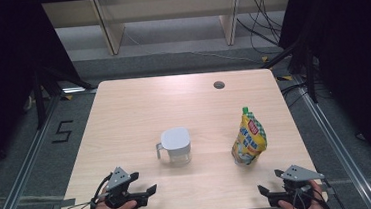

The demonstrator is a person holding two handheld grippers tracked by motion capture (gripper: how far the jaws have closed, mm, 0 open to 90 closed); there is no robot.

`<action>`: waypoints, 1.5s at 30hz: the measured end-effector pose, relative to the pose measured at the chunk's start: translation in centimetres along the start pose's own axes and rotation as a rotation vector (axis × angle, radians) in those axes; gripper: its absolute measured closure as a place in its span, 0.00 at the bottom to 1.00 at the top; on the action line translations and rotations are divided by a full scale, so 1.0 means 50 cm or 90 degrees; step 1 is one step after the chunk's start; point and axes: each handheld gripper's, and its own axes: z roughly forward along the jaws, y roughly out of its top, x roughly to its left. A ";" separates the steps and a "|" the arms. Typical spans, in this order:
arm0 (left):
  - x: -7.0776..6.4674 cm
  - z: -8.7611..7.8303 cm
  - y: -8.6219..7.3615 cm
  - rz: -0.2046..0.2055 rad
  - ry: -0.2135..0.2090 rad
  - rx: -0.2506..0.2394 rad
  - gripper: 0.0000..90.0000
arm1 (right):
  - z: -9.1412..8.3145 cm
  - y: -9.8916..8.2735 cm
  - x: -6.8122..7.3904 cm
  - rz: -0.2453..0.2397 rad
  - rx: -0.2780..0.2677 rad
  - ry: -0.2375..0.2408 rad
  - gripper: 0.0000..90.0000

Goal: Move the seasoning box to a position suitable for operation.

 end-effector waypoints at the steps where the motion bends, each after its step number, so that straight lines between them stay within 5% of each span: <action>1: 0.000 0.000 0.000 0.000 0.000 0.000 0.19 | 0.000 0.000 0.000 0.000 0.000 0.000 0.20; 8: 0.007 0.009 0.004 0.005 0.005 0.005 0.20 | 0.003 0.001 -0.008 -0.027 -0.007 -0.002 0.21; 12: 0.008 0.012 0.006 0.017 -0.001 0.003 0.20 | 0.000 0.000 0.000 0.003 -0.001 -0.003 0.21; 16: 0.009 0.012 0.006 0.009 0.001 0.005 0.20 | 0.004 0.000 -0.008 -0.024 -0.011 -0.003 0.21; 20: 0.008 0.015 0.008 0.004 0.006 -0.002 0.20 | 0.004 0.000 -0.008 -0.023 -0.009 -0.003 0.21; 21: 0.010 0.015 0.010 0.011 0.004 -0.002 0.20 | 0.003 -0.001 -0.001 0.007 -0.002 -0.004 0.21; 23: 0.011 0.017 0.013 0.007 0.008 -0.004 0.20 | 0.005 -0.001 -0.003 0.001 -0.008 -0.005 0.21; 25: 0.024 0.026 0.023 0.039 0.006 -0.008 0.20 | 0.006 -0.002 -0.002 0.002 -0.007 -0.002 0.22; 28: 0.032 0.037 0.026 0.028 0.016 -0.007 0.20 | 0.005 -0.002 -0.002 0.004 -0.001 -0.003 0.22; 31: 0.041 0.052 0.035 0.018 0.021 -0.007 0.24 | 0.005 -0.001 -0.001 0.010 0.000 -0.002 0.23; 38: 0.044 0.084 0.069 0.059 0.032 -0.024 0.35 | 0.007 -0.003 -0.007 0.002 -0.006 -0.006 0.23; 43: 0.060 0.106 0.082 0.063 0.035 -0.037 0.42 | 0.005 -0.003 -0.007 0.003 -0.001 -0.010 0.23; 44: 0.060 0.106 0.082 0.063 0.035 -0.037 0.43 | 0.005 -0.003 -0.002 0.024 0.012 -0.006 0.23; 45: 0.064 0.112 0.086 0.066 0.031 -0.040 0.44 | 0.007 -0.003 -0.008 0.005 0.007 -0.005 0.23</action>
